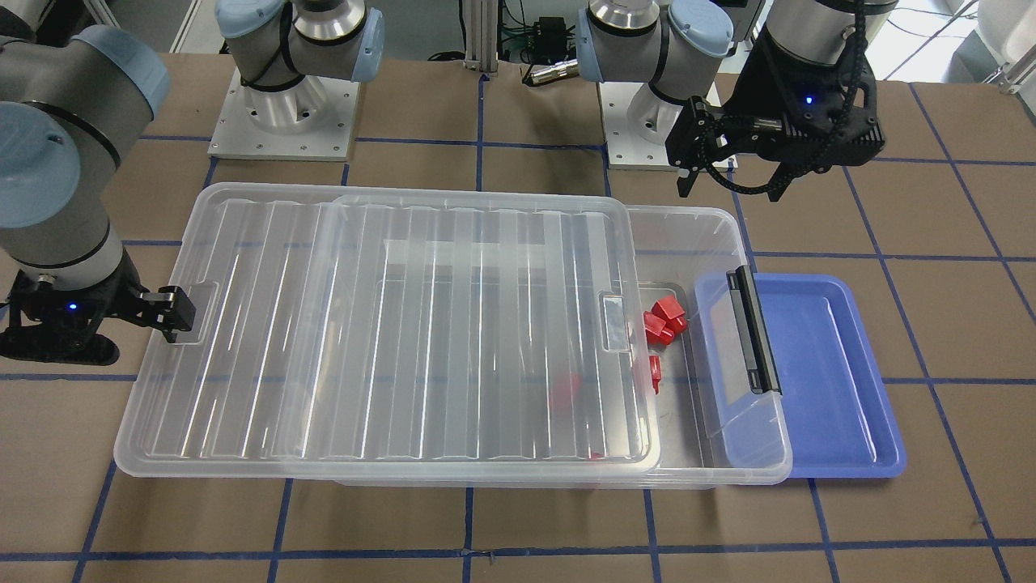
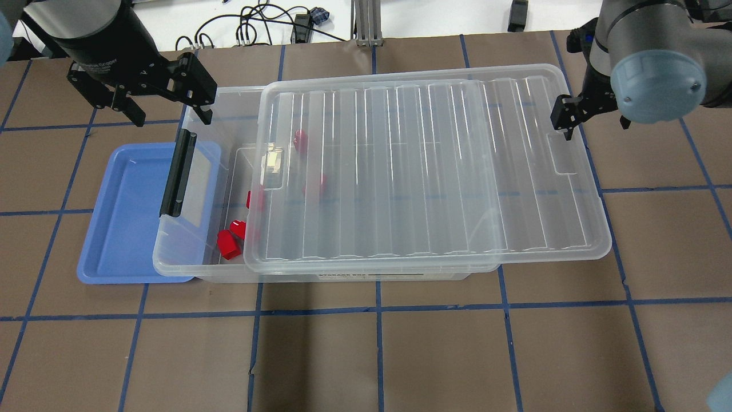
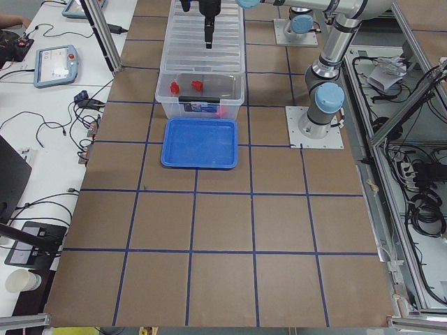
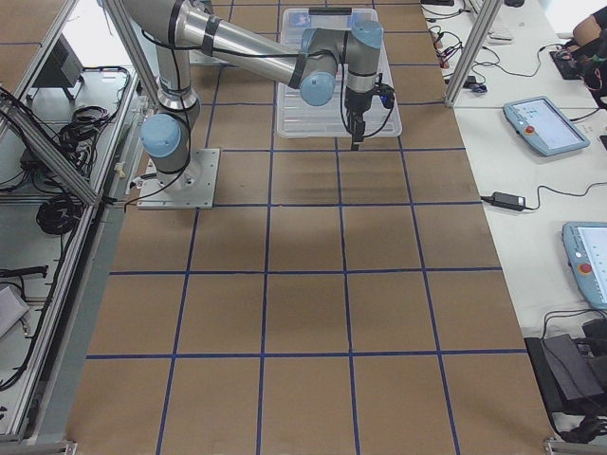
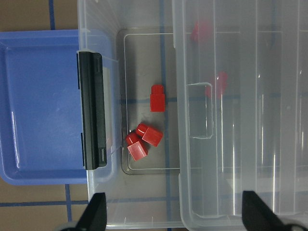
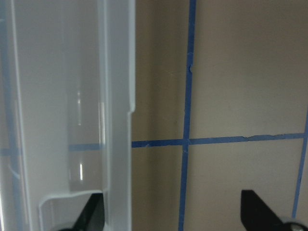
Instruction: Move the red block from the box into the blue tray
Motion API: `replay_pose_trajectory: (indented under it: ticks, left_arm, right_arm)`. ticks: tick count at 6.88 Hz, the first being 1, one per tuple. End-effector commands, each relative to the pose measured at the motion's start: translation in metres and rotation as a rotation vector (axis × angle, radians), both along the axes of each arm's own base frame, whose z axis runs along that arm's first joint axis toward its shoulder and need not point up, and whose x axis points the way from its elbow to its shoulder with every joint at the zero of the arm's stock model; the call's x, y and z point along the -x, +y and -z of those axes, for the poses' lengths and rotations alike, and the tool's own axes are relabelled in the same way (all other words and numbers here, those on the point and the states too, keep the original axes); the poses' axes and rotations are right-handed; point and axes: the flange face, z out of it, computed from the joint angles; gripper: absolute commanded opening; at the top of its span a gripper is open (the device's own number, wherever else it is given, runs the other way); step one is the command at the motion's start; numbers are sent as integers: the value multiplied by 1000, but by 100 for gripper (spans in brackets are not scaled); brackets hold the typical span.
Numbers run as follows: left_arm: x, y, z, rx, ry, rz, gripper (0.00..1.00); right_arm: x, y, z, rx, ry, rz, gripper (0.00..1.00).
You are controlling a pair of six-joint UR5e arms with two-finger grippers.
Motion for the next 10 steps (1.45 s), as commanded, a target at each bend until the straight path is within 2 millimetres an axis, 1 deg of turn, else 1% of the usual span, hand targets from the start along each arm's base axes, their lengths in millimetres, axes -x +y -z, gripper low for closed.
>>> replay_pose_trajectory:
  ticks: [1, 3, 6, 7, 8, 9, 10]
  left_arm:
    - [1, 1, 0, 0, -1, 1, 100]
    - [0, -1, 1, -1, -5, 0, 100]
    - [2, -5, 7, -14, -4, 4, 100]
    - [2, -11, 17, -33, 3, 5, 100]
    - [1, -22, 36, -70, 4, 12, 100]
    - [-1, -36, 76, -148, -10, 20, 100]
    - [-2, -54, 100, -191, -8, 15, 100]
  right_arm:
    - [31, 1, 0, -5, -1, 47, 100]
    - [41, 2, -1, -3, 0, 65, 100]
    - [42, 3, -2, -5, 0, 62, 100]
    - [42, 3, -2, -3, 0, 61, 100]
    - [41, 3, -3, -2, 0, 59, 100]
    - [39, 3, -10, -4, -6, 58, 100]
    - [22, 6, -45, 46, -25, 29, 100]
